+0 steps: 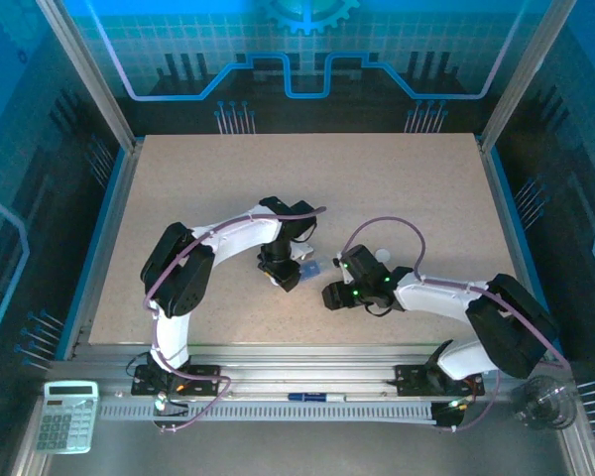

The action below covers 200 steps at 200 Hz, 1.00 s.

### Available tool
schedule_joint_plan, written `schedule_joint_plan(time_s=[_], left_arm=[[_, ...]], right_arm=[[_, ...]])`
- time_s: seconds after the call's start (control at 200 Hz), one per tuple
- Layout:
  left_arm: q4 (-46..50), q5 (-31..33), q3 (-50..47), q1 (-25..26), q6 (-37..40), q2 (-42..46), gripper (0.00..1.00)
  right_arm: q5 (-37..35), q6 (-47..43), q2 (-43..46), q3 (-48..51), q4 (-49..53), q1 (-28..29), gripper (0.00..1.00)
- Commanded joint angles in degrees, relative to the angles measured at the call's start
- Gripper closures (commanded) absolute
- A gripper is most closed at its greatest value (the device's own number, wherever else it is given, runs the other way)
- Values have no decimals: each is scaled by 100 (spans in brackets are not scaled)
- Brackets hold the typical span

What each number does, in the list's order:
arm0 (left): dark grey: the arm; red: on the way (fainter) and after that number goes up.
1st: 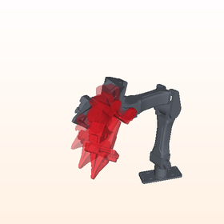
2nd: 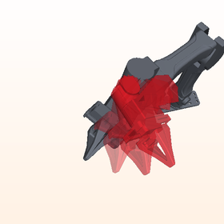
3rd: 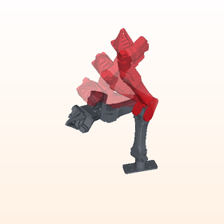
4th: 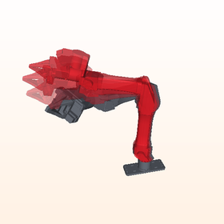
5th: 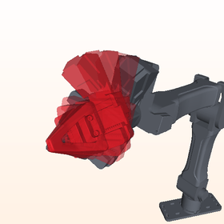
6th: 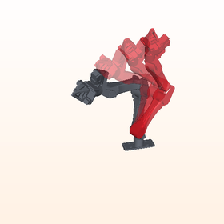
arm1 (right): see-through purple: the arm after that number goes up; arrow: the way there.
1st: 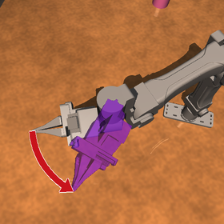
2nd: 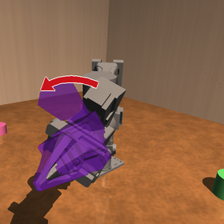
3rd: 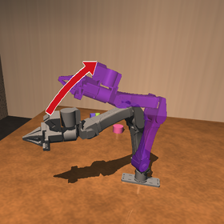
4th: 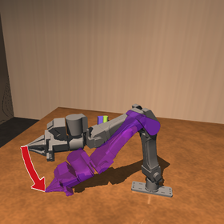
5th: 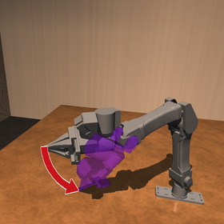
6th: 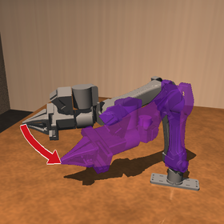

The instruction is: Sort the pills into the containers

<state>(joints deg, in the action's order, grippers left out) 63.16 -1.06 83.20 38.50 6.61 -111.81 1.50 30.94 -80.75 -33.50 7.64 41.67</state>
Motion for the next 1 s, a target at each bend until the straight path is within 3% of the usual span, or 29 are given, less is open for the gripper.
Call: schedule_joint_plan(time_s=[0.0, 0.996], left_arm=[[128, 8, 12, -25, 77, 124, 100], [136, -79, 162, -23, 24, 370, 100]], right_arm=[[-252, -111, 105, -111, 365, -46, 33], [537, -5, -1493, -1652, -59, -1216, 31]])
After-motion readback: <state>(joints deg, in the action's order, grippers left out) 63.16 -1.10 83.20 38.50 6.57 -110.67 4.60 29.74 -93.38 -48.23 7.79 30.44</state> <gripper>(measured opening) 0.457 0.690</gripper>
